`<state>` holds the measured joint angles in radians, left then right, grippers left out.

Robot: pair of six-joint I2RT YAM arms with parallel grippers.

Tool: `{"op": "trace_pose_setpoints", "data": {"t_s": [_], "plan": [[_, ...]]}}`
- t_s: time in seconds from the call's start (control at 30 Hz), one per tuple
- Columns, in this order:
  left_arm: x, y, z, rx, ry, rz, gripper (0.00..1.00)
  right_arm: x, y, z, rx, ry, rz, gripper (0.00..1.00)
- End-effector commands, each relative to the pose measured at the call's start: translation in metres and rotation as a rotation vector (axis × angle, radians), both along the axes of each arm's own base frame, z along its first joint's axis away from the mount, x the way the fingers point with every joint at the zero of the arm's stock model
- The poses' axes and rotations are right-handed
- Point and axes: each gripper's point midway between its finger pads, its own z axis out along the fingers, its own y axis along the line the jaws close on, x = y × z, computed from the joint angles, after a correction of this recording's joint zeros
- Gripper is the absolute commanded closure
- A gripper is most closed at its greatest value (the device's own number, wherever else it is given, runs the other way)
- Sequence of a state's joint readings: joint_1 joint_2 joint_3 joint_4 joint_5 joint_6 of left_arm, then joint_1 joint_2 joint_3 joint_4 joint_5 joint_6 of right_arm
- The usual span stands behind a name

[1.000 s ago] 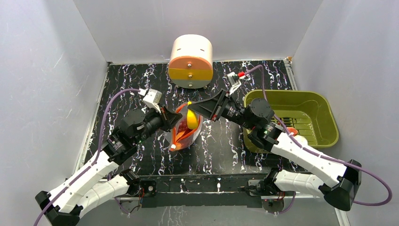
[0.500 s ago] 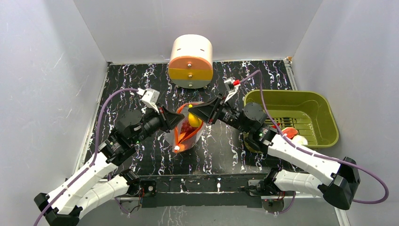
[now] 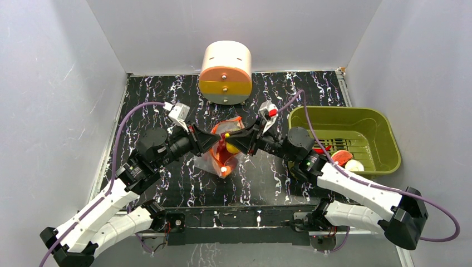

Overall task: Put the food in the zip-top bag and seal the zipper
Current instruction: Place the fake fruit in the zipper food storage bag.

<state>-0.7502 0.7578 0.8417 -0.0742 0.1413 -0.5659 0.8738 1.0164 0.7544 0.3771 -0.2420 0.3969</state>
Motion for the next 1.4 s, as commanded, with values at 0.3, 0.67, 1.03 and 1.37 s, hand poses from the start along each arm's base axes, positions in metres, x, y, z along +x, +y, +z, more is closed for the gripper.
{"op": "trace_pose_setpoints", "data": {"t_s": [0.3,0.67,1.03,1.37], "plan": [[-0.011,-0.010,0.045,-0.136,-0.069,-0.073,1.00,-0.026,0.004,0.036,0.083,-0.235,0.133,1.00],[-0.017,-0.019,0.066,-0.199,-0.063,-0.128,1.00,0.004,-0.002,-0.014,-0.125,-0.261,-0.003,0.86],[-0.009,-0.017,0.062,-0.188,-0.067,-0.086,1.00,0.021,-0.024,-0.043,-0.301,-0.216,-0.123,0.56],[0.010,-0.006,0.022,0.006,-0.114,-0.008,1.00,0.018,-0.029,0.008,-0.192,0.226,-0.198,0.49]]}}
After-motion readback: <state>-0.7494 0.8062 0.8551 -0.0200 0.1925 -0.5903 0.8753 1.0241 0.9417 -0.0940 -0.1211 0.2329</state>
